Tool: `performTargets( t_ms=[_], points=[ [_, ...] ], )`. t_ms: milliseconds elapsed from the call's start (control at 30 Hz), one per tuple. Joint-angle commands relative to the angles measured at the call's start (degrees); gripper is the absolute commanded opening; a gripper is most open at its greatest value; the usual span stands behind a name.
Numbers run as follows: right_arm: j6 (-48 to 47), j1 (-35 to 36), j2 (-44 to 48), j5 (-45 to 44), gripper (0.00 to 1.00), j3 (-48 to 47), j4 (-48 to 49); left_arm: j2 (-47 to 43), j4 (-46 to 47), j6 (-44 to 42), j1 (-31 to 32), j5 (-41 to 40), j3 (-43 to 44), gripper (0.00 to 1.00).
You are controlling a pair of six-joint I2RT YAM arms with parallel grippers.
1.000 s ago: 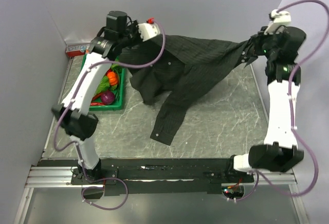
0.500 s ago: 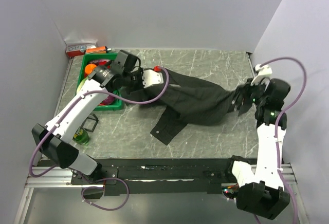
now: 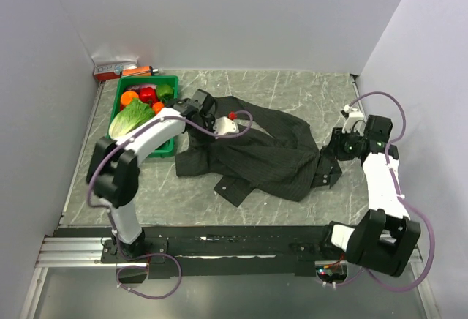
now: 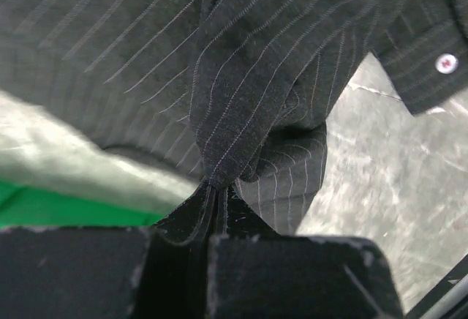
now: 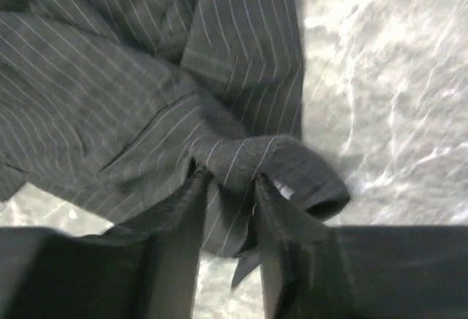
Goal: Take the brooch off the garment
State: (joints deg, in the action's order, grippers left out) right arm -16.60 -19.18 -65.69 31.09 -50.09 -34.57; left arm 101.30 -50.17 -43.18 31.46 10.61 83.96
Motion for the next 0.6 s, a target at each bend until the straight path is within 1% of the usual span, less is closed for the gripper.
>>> performTargets(
  t_ms=[0, 33, 67, 100, 167, 200, 233, 300, 333, 400, 433, 467, 500, 533, 567],
  points=[
    [-6.59, -0.42, 0.56, -1.29, 0.48, -3.87, -4.0, 3.2, 2.45, 5.45, -0.53, 3.27, 4.97, 0.01],
    [-9.39, -0.42, 1.52, -1.64, 0.51, -3.88, -4.37, 3.55, 2.88, 6.26, -0.53, 4.23, 5.76, 0.01],
    [-11.16, -0.42, 4.23, -2.26, 0.59, -3.44, -4.46, 4.17, 3.32, 7.05, -0.53, 5.55, 7.08, 0.01],
    [-13.09, -0.33, 5.73, -2.7, 0.61, -2.83, -4.8, 4.52, 3.5, 8.45, -0.53, 6.34, 7.61, 0.01],
    [-22.04, -0.33, 9.94, -1.05, 0.61, -0.99, -6.99, 5.66, 3.33, 9.86, -0.53, 7.4, 9.71, 0.01],
    [-25.73, -0.33, 11.45, 1.75, 0.61, -0.28, -8.92, 5.93, 3.07, 10.74, -0.53, 8.28, 10.25, 0.01],
    [-31.68, -0.33, 12.85, 2.21, 0.61, 1.55, -11.38, 6.37, 3.06, 11.09, -0.53, 8.37, 10.69, 0.01],
    [-34.01, -0.33, 15.85, 2.74, 0.6, 2.97, -12.62, 6.72, 3.06, 11.54, -0.53, 8.2, 11.4, 0.01],
    [-36.37, -0.33, 16.21, 4.4, 0.6, 3.15, -14.02, 6.9, 3.15, 11.62, -0.53, 8.02, 11.57, 0.01],
    [-38.15, -0.33, 15.25, 7.21, 0.57, 2.71, -19.99, 7.34, 2.71, 11.62, -0.53, 7.85, 12.36, 0.01],
    [-40.59, -0.33, 14.37, 10.54, 0.56, 2.02, -23.06, 7.51, 2.71, 11.63, -0.53, 7.5, 12.71, 0.01],
    [-42.1, -0.25, 12.01, 11.7, 0.55, 1.75, -28.05, 7.69, 2.62, 11.71, -0.53, 7.41, 12.8, 0.01],
    [-42.89, -0.24, 10.68, 12.23, 0.54, 1.75, -29.75, 7.86, 2.54, 11.8, -0.53, 7.32, 12.89, 0.01],
    [-41.77, -0.16, 9.37, 12.24, 0.54, 2.18, -29.94, 7.95, 2.54, 11.98, -0.53, 7.14, 12.89, 0.01],
    [-40.8, -0.16, 6.92, 11.46, 0.54, 2.53, -28.55, 7.87, 2.54, 12.06, -0.53, 7.06, 12.81, 0.01]
  ],
)
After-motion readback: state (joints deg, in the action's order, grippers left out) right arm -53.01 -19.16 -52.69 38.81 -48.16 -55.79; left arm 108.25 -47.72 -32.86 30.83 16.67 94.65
